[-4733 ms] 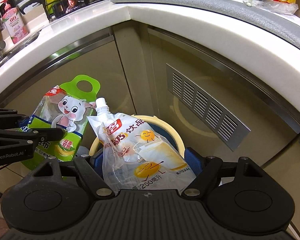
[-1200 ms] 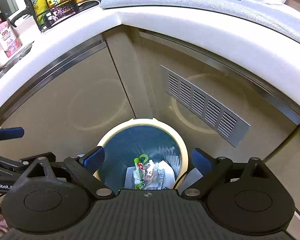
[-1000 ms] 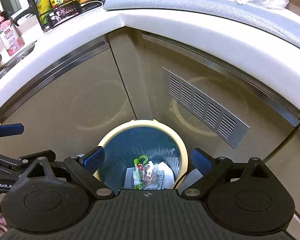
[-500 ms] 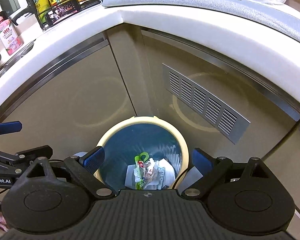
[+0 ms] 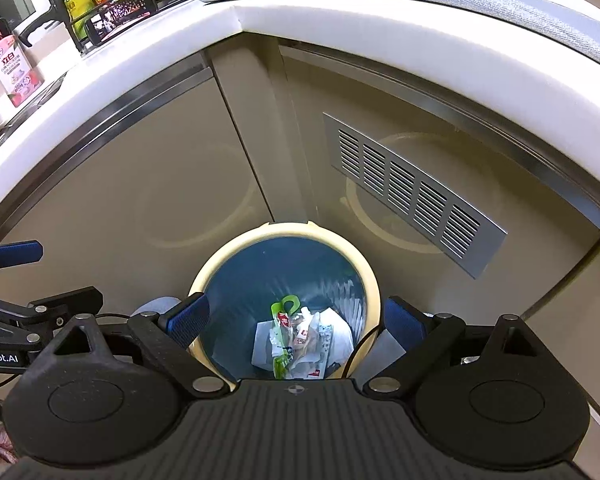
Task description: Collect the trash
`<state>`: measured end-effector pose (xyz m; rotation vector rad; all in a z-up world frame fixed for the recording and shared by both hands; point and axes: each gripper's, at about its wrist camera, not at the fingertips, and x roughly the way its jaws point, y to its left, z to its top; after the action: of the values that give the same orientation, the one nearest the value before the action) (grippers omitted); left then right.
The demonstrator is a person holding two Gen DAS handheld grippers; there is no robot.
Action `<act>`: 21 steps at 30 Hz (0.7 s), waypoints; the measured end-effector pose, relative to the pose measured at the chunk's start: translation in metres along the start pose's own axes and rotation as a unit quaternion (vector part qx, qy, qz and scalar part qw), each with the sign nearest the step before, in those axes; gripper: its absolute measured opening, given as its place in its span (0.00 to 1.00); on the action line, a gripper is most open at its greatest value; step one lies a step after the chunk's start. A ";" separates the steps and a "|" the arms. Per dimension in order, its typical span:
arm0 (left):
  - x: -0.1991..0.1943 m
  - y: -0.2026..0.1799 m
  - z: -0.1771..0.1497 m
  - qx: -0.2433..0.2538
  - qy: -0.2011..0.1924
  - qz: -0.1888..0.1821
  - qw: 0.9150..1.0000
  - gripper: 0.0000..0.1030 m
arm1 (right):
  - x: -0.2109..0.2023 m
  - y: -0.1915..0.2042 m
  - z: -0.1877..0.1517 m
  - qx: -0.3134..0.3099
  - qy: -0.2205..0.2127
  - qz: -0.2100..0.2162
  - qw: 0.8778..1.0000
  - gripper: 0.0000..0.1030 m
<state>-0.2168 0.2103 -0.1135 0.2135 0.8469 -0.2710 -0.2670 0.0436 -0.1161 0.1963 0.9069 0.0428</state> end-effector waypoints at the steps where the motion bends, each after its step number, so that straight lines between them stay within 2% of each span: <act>1: 0.000 0.000 0.000 0.000 0.000 0.000 1.000 1.00 | 0.000 0.000 0.000 0.000 0.000 0.000 1.000 0.92; 12: 0.000 0.001 0.004 0.009 -0.008 0.006 1.000 1.00 | 0.002 0.001 0.001 -0.005 -0.004 -0.007 1.000 0.92; 21: -0.009 0.005 0.034 0.012 -0.039 0.011 0.999 1.00 | -0.009 0.008 0.015 -0.043 -0.036 -0.002 0.998 0.93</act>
<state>-0.1969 0.2066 -0.0838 0.2328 0.7641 -0.2680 -0.2600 0.0484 -0.0984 0.1151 0.8326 0.0709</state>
